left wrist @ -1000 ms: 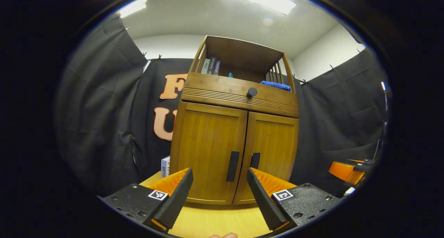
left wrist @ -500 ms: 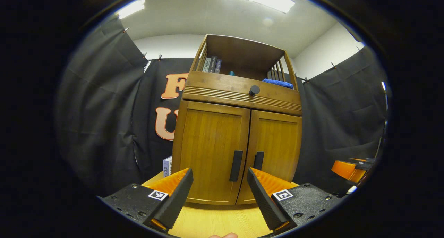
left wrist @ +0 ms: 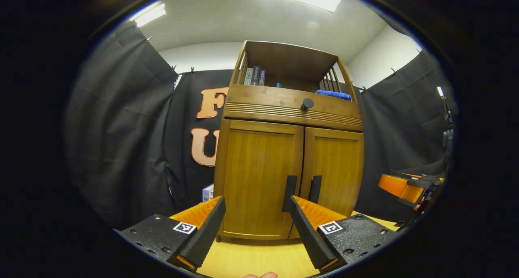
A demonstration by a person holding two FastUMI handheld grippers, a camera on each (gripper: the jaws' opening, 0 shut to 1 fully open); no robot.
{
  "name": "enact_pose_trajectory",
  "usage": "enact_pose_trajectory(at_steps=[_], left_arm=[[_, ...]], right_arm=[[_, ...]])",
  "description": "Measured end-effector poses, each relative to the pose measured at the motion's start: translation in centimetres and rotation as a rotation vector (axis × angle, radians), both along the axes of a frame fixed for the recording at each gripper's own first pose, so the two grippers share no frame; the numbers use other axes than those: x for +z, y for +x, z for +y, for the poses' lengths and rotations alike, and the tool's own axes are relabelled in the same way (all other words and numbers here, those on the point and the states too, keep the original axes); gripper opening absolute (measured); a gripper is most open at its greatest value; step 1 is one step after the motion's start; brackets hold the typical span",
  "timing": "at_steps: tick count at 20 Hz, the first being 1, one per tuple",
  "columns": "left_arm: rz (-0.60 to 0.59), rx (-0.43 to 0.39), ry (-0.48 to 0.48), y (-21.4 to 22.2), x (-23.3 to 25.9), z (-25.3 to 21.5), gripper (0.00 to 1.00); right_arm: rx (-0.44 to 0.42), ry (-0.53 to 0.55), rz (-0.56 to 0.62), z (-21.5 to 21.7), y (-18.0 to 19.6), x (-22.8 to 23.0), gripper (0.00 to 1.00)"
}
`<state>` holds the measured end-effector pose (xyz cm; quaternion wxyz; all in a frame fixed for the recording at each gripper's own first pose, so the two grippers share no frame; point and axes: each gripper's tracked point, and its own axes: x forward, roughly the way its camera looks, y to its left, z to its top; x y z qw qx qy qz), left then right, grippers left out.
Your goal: Open the right door of the double-door shoe cabinet with the right hand, and open the left door with the left hand.
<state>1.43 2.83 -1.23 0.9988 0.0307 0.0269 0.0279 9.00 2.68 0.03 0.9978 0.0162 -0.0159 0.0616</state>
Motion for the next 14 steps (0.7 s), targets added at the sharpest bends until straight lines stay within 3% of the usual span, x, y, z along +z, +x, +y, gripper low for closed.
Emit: enact_pose_trajectory(at_steps=[6, 9, 14], left_arm=[[0.024, 0.058, 0.021, -1.0, -0.6, 1.8, 0.98], [0.03, 0.084, 0.027, -1.1, -0.7, 2.3, 0.94], [0.025, 0.132, 0.034, -1.1, -0.6, 3.2, 0.98]], right_arm=[[0.099, -0.027, 0.008, 3.8, 8.4, -1.1, 0.97], [0.114, -0.066, 0.041, 5.5, 12.5, -3.2, 0.97], [0.137, -0.112, 0.134, 7.9, 17.0, -8.1, 0.98]])
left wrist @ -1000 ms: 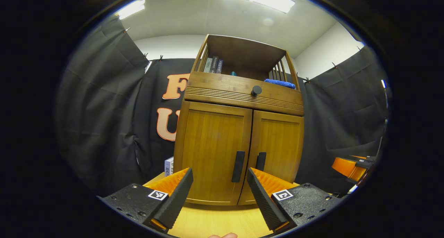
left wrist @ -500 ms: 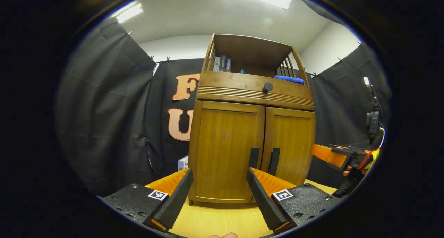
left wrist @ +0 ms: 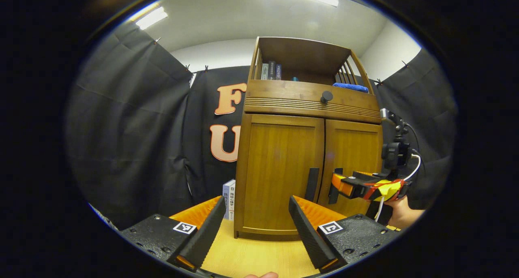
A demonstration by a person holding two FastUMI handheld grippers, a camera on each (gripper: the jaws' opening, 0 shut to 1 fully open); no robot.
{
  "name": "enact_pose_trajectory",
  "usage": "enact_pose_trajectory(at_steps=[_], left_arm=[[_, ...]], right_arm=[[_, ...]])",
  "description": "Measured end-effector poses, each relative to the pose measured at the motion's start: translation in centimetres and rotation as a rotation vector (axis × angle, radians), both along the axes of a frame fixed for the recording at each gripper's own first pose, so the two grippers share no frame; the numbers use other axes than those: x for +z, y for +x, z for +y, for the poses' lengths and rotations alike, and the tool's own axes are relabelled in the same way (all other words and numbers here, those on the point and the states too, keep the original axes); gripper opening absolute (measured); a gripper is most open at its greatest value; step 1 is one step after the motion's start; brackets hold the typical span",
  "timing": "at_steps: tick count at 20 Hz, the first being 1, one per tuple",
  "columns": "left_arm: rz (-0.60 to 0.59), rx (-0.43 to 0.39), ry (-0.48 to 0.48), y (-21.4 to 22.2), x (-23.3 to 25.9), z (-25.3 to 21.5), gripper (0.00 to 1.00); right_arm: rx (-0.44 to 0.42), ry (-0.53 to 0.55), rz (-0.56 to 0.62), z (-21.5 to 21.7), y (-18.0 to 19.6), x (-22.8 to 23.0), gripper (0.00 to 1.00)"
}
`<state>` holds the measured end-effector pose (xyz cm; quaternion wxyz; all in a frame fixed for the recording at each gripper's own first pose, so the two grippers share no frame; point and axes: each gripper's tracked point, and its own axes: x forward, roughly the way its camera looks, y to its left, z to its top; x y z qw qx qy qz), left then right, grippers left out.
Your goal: Open the right door of the double-door shoe cabinet with the right hand, and open the left door with the left hand.
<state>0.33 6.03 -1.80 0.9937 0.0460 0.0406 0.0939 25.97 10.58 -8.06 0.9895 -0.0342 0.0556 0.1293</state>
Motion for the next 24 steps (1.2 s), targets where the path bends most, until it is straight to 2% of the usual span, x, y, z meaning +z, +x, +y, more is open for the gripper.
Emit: enact_pose_trajectory(at_steps=[4, 5, 6, 7, 8, 10, 12, 13, 14, 15, 16, 20, 21, 22, 24], left_arm=[[-0.005, 0.025, -0.002, 0.1, 0.0, 0.4, 0.98], [-0.005, 0.034, -0.001, 0.1, 0.0, 0.7, 0.95], [-0.006, 0.043, -0.002, 0.2, 0.0, 1.0, 0.98], [-0.005, 0.053, -0.005, 0.2, -0.1, 1.2, 0.94], [-0.006, 0.062, -0.012, 0.3, -0.2, 1.5, 0.98], [-0.007, 0.076, -0.024, 0.3, -0.3, 2.1, 0.95], [-0.006, 0.088, -0.03, 0.2, -0.5, 2.5, 0.96], [-0.006, 0.094, -0.03, 0.4, -0.5, 2.8, 0.98], [-0.008, 0.098, -0.028, 0.5, -0.4, 2.9, 0.92], [-0.011, 0.097, -0.026, 0.4, -0.4, 2.8, 0.94], [-0.016, 0.098, -0.024, 0.4, -0.3, 2.9, 0.91], [-0.022, 0.094, -0.019, 0.2, -0.2, 2.9, 0.92], [-0.02, 0.092, -0.019, 0.2, -0.2, 2.8, 0.95], [-0.019, 0.091, -0.02, 0.1, -0.3, 2.8, 0.94], [-0.015, 0.084, -0.026, 0.0, -0.3, 2.6, 0.92]], right_arm=[[-0.079, -0.012, 0.009, -0.5, 2.3, -1.4, 0.97], [-0.091, -0.005, 0.011, -0.6, 2.8, -1.6, 1.0], [-0.102, 0.001, 0.017, -0.7, 3.2, -1.8, 0.97], [-0.117, 0.001, 0.026, -1.0, 3.5, -2.1, 0.89], [-0.132, 0.0, 0.039, -1.4, 4.1, -2.3, 0.89], [-0.129, 0.03, 0.057, -1.5, 4.6, -3.0, 0.84], [-0.122, 0.013, 0.052, -1.2, 4.4, -2.9, 0.75], [-0.12, 0.003, 0.048, -1.1, 4.5, -2.8, 0.8], [-0.12, -0.002, 0.051, -1.1, 4.5, -2.9, 0.8], [-0.116, -0.005, 0.055, -1.0, 4.4, -2.9, 0.72], [-0.102, -0.006, 0.058, -0.7, 4.5, -3.0, 0.78], [-0.062, -0.022, 0.084, 0.3, 4.2, -3.2, 0.43], [-0.057, -0.037, 0.09, 0.2, 4.3, -3.2, 0.37], [-0.05, -0.045, 0.098, 0.2, 4.1, -3.4, 0.34], [-0.049, -0.053, 0.106, 0.3, 4.3, -3.5, 0.34]])
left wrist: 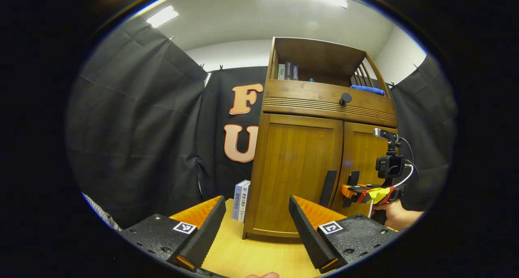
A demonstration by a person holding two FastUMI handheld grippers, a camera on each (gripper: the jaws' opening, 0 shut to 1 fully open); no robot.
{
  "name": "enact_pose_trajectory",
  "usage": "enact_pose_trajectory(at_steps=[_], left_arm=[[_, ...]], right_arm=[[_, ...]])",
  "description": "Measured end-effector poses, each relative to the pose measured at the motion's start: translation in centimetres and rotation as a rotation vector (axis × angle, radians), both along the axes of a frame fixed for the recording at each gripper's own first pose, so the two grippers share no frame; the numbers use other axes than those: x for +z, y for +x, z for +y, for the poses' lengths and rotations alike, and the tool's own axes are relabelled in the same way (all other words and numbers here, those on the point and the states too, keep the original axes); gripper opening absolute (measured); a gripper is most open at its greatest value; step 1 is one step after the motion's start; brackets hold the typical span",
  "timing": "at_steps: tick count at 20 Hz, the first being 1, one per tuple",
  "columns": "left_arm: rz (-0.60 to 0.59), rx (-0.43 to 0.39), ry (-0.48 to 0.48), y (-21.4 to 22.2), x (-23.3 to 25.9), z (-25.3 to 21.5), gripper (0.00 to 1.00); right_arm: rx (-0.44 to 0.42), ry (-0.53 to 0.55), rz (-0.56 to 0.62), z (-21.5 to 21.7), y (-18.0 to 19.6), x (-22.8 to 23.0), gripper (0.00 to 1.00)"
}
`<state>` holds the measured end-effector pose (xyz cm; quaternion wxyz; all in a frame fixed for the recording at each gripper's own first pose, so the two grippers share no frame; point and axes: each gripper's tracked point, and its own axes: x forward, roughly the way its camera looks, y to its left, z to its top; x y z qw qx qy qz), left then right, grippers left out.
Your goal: Open the right door of the double-door shoe cabinet with the right hand, and open the left door with the left hand.
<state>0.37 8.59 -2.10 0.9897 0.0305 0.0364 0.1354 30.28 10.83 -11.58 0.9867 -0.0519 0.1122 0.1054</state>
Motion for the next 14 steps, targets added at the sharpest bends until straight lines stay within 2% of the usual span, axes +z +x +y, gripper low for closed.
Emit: enact_pose_trajectory(at_steps=[1, 4, 5, 7, 8, 9, 11, 12, 14], left_arm=[[0.004, -0.004, -0.005, -0.1, -0.1, -0.1, 0.95], [0.019, -0.014, -0.012, -0.4, -0.3, -0.5, 0.95], [0.021, -0.015, -0.008, -0.6, -0.2, -0.6, 0.92], [0.02, -0.018, 0.005, -0.9, -0.1, -0.7, 0.92], [0.021, -0.02, 0.011, -0.8, 0.0, -0.7, 0.95], [0.022, -0.024, 0.016, -1.0, 0.0, -0.9, 0.91], [0.024, -0.033, 0.021, -1.1, 0.0, -1.1, 0.92], [0.027, -0.036, 0.022, -1.1, 0.0, -1.1, 0.95], [0.028, -0.039, 0.022, -1.2, -0.1, -1.2, 0.94]], right_arm=[[0.002, -0.012, 0.021, -0.1, -0.1, -0.2, 0.34], [0.034, 0.007, 0.069, 0.0, -0.7, -0.3, 0.34], [0.039, 0.021, 0.077, 0.0, -0.9, -0.3, 0.39], [0.042, 0.03, 0.076, -0.7, -2.7, -0.5, 0.39], [0.041, 0.023, 0.072, -1.0, -3.4, -0.6, 0.34], [0.039, 0.017, 0.066, -1.2, -4.2, -0.5, 0.39], [0.041, 0.005, 0.053, -1.5, -5.3, -0.1, 0.39], [0.044, 0.005, 0.05, -1.9, -6.0, 0.0, 0.43], [0.05, 0.013, 0.051, -2.6, -7.6, 0.3, 0.34]])
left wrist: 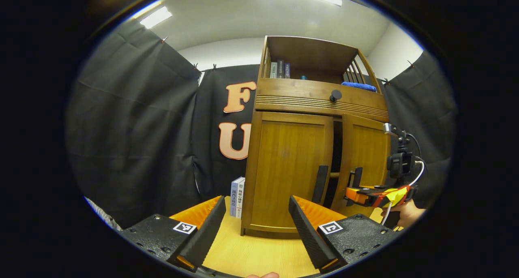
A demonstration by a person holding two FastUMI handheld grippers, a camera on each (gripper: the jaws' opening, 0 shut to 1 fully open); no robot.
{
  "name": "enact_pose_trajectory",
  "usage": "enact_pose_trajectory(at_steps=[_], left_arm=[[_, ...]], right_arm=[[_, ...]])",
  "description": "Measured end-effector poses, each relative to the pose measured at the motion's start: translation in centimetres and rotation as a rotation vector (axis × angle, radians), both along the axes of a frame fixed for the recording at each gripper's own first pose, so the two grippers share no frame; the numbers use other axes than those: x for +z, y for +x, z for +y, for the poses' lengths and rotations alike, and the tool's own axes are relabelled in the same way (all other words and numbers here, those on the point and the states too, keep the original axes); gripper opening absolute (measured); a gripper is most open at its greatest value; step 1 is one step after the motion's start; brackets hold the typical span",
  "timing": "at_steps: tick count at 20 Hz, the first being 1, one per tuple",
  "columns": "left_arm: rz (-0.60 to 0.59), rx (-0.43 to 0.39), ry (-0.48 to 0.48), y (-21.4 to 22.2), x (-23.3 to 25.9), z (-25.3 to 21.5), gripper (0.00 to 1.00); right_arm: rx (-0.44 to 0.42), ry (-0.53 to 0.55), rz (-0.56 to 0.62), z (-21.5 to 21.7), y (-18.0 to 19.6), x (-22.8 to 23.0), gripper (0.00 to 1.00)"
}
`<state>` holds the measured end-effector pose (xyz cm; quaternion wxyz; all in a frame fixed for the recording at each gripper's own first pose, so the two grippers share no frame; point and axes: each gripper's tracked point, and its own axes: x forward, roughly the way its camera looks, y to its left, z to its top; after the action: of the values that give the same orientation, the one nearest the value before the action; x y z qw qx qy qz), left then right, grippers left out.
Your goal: Open the right door of the double-door shoe cabinet with the right hand, and open the left door with the left hand.
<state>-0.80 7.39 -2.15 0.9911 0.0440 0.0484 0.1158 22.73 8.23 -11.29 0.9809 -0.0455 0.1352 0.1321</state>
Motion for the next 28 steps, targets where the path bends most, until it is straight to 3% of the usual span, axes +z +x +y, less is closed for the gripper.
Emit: enact_pose_trajectory(at_steps=[1, 5, 6, 10, 11, 15, 16, 17, 21, 22, 24, 28], left_arm=[[0.0, -0.002, -0.002, 0.0, 0.0, 0.0, 0.91], [0.001, -0.023, -0.013, -0.1, -0.2, -0.5, 0.92], [0.0, -0.028, -0.014, 0.0, 0.0, -0.7, 0.92], [-0.005, -0.045, -0.011, -0.1, 0.0, -1.3, 0.92], [-0.005, -0.047, -0.01, -0.2, 0.0, -1.3, 0.92], [-0.001, -0.057, -0.015, -0.3, -0.3, -1.5, 0.95], [-0.001, -0.059, -0.018, -0.3, -0.4, -1.7, 0.95], [-0.001, -0.063, -0.023, -0.3, -0.4, -1.8, 0.91], [0.004, -0.091, -0.046, 0.1, -0.8, -2.8, 0.95], [0.005, -0.099, -0.051, 0.2, -0.9, -3.0, 0.92], [0.013, -0.115, -0.059, 0.6, -1.3, -3.6, 0.95], [0.02, -0.131, -0.075, 1.1, -2.0, -4.1, 0.92]], right_arm=[[0.005, 0.004, 0.003, -0.4, -0.7, 0.2, 0.39], [0.018, 0.014, 0.02, -1.7, -3.3, 0.5, 0.34], [0.018, 0.014, 0.022, -2.1, -3.8, 0.6, 0.39], [-0.02, 0.022, 0.011, -3.6, -5.5, 1.0, 0.39], [-0.028, 0.019, 0.004, -4.0, -6.0, 1.1, 0.43], [-0.049, 0.003, 0.0, -5.8, -7.4, 1.5, 0.31], [-0.054, -0.001, -0.001, -6.2, -7.8, 1.6, 0.41], [-0.06, -0.001, -0.001, -6.7, -8.0, 1.8, 0.4], [-0.09, 0.018, -0.001, -8.3, -9.2, 2.4, 0.31], [-0.098, 0.017, -0.003, -8.8, -9.5, 2.4, 0.4], [-0.115, 0.015, -0.004, -9.8, -9.9, 2.6, 0.31], [-0.159, 0.017, -0.001, -11.5, -10.7, 2.9, 0.35]])
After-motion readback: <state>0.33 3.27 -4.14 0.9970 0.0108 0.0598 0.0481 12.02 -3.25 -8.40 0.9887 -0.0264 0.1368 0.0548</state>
